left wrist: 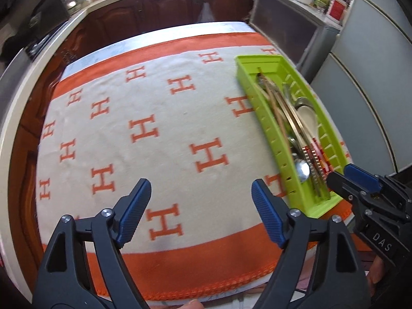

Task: Organize utensils

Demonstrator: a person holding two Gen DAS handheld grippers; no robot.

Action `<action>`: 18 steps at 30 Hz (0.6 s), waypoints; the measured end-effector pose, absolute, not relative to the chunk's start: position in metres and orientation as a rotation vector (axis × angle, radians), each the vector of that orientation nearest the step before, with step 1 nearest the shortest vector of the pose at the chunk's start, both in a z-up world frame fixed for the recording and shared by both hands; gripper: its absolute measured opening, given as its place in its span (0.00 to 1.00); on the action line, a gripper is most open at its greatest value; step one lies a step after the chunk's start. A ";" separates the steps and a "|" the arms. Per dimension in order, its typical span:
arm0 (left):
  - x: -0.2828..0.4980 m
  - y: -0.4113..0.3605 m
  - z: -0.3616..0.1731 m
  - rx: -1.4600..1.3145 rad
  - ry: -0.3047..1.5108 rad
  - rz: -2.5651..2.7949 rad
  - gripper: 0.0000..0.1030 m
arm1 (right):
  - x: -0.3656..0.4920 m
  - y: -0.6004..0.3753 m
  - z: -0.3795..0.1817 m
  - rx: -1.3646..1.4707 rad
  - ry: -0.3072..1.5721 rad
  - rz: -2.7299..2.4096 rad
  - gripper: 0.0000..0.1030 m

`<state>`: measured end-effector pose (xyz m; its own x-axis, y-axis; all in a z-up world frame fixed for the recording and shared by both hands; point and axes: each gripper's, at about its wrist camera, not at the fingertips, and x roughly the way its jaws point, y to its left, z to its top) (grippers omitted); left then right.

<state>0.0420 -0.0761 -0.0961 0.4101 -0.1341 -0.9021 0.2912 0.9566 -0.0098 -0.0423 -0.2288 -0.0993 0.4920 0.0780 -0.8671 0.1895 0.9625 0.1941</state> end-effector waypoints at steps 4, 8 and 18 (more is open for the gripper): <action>0.028 -0.047 -0.093 0.130 1.080 -0.215 0.79 | -0.050 -0.204 -0.087 0.204 1.017 -0.052 0.49; 0.015 -0.018 -0.082 0.105 1.047 -0.160 0.82 | -0.055 -0.181 -0.068 0.134 0.968 -0.019 0.51; -0.011 0.031 -0.010 0.014 0.857 -0.062 0.94 | -0.062 -0.139 0.012 0.099 0.776 0.065 0.63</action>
